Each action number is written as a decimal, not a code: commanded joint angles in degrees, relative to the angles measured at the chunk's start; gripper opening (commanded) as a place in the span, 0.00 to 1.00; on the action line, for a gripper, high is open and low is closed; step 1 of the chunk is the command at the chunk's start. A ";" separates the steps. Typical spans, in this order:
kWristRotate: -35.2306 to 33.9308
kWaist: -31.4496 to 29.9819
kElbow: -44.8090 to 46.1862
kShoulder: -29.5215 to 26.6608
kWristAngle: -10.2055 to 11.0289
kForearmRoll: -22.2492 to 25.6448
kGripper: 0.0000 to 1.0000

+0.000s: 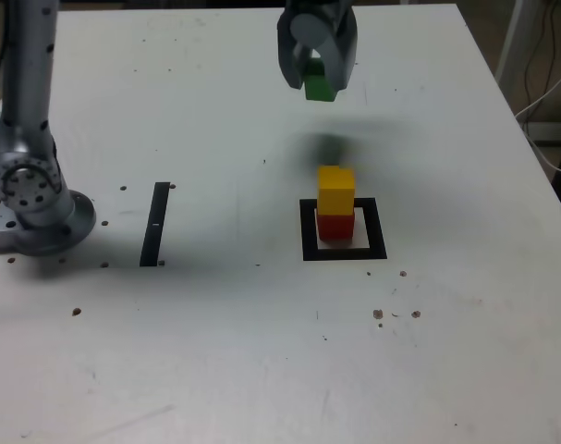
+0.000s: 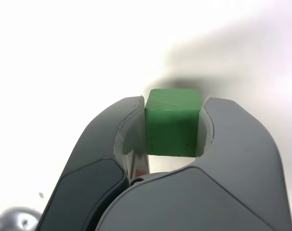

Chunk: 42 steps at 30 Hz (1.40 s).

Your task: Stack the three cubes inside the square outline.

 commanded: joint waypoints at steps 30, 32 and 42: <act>-39.10 -22.89 -6.77 -0.90 -6.16 14.34 0.09; -39.89 -23.60 -6.70 -0.90 -6.04 14.34 0.09; -42.75 -25.91 -5.99 0.26 -5.28 14.05 0.09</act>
